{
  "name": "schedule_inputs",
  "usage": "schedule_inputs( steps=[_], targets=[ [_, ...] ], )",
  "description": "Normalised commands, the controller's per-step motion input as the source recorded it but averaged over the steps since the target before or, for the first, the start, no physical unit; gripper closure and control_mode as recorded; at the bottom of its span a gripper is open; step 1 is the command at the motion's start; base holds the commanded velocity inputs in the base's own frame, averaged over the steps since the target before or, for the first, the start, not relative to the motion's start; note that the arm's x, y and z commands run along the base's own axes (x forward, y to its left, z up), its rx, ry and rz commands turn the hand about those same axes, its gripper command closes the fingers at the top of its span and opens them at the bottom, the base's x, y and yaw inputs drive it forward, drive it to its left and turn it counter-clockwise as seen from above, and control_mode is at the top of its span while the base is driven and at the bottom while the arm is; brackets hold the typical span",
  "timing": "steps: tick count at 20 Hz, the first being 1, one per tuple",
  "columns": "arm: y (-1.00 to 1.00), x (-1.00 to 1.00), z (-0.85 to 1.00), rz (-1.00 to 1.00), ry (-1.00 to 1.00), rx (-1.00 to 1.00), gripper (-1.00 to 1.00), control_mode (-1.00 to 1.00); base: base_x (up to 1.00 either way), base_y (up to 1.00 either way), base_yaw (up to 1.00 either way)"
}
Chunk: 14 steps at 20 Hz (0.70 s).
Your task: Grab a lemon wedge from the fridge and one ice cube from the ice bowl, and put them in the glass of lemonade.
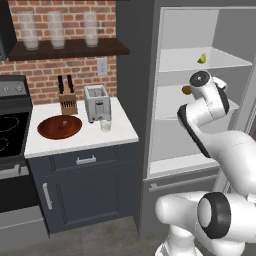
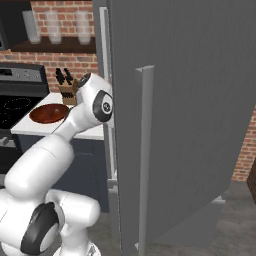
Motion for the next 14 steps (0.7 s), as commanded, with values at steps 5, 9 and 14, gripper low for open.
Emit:
schedule_inputs(
  steps=[5, 9, 14],
  targets=[
    [-1.0, -0.6, -0.2, -0.04, 0.04, 0.0, -1.0, -1.0, 0.0, 0.0, 0.0],
    [-1.0, -0.68, -0.18, -0.05, 0.01, 0.0, -1.0, -1.0, 0.0, 0.0, 0.0],
    [-1.0, -0.63, -0.1, -0.04, 0.0, 0.0, -1.0, -1.0, 0.0, 0.0, 0.0]
  ],
)
